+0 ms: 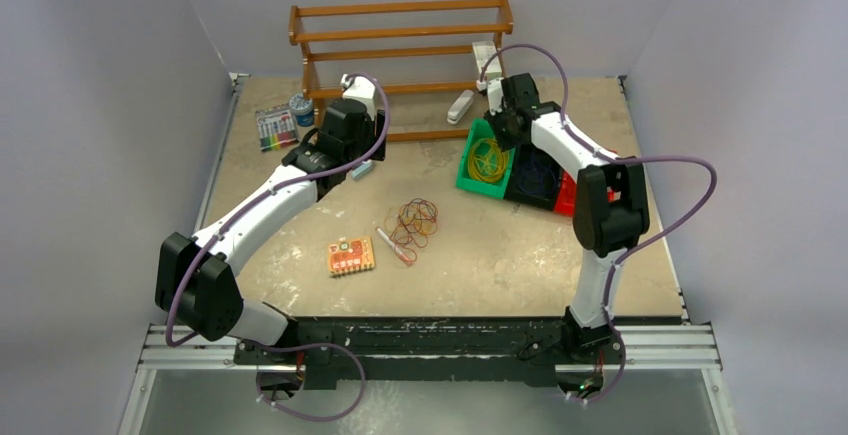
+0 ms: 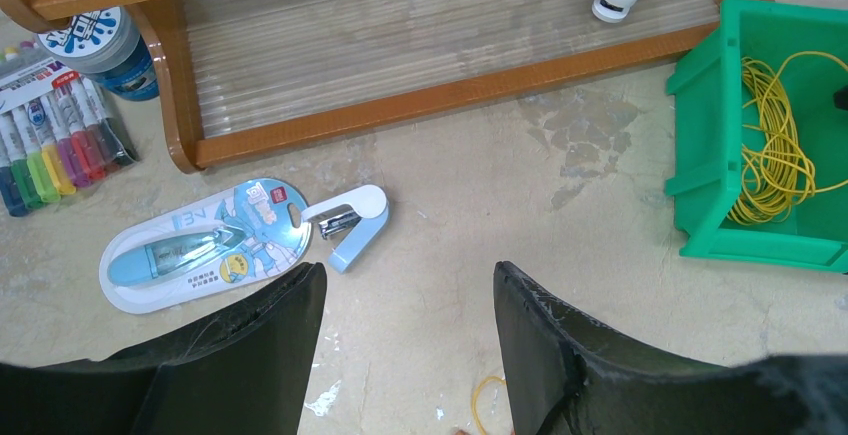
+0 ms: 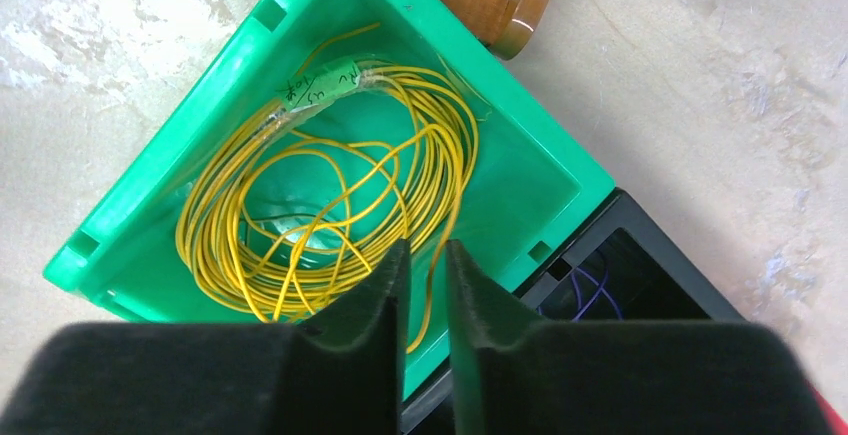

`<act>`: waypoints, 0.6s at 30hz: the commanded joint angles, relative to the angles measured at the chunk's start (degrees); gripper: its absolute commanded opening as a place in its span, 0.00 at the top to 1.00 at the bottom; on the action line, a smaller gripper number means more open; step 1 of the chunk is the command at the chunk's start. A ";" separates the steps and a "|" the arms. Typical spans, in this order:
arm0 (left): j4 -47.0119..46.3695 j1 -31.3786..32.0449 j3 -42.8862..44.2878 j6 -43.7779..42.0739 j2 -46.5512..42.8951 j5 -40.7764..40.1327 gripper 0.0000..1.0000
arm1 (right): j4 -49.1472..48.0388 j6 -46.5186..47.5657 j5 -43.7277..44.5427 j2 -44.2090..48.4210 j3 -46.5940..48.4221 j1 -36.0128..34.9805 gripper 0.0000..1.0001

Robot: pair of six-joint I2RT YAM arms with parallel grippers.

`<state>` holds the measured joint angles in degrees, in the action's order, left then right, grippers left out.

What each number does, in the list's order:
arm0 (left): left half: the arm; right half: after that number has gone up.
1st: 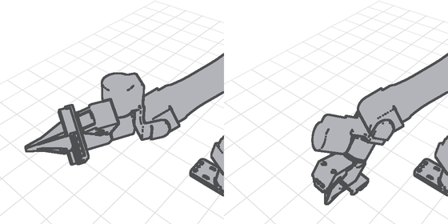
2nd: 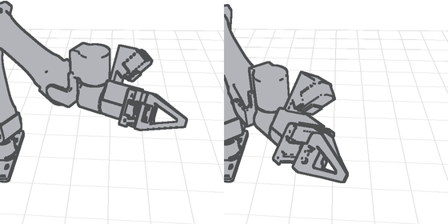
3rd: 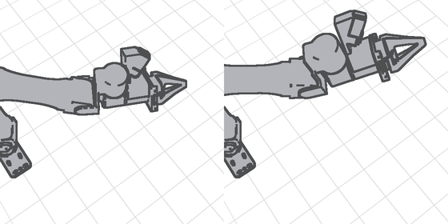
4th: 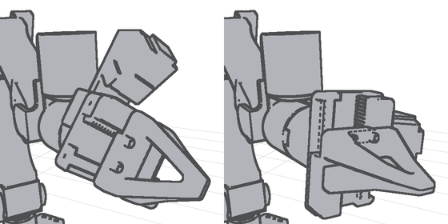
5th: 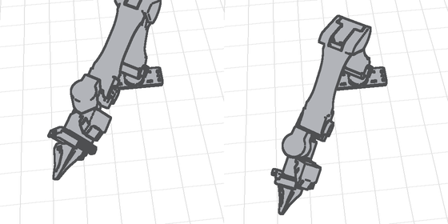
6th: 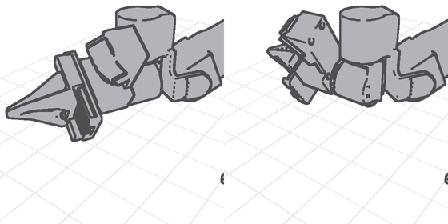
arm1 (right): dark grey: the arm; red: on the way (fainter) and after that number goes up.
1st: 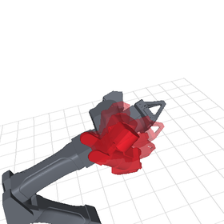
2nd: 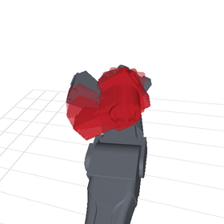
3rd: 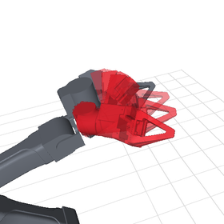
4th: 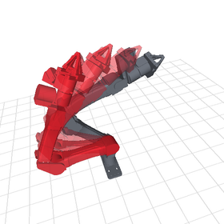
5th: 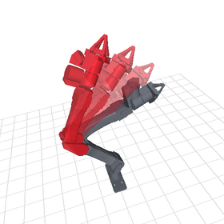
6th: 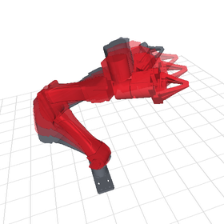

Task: Untangle the cables

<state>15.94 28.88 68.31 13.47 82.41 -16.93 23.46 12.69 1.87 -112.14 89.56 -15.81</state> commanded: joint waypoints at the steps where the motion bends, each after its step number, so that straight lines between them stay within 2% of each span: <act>1: -1.49 -0.50 0.50 0.41 -0.59 -0.12 0.39 | -0.72 -0.80 0.20 0.20 2.48 -0.27 0.83; 4: -1.49 -0.49 0.50 0.43 -0.61 -0.12 0.39 | -0.98 -0.43 -0.32 -0.61 2.75 -0.23 0.90; 8: -1.44 -0.50 0.46 0.42 -0.58 -0.15 0.39 | -0.93 -0.25 -1.41 -1.65 2.90 -0.27 0.93; 18: -1.47 -0.50 0.50 0.58 -0.51 0.14 0.39 | -0.84 0.28 -4.12 -3.60 3.08 -0.32 0.94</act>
<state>15.97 28.88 68.31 13.47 82.39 -16.91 23.20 12.67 -0.47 -117.03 90.70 -15.81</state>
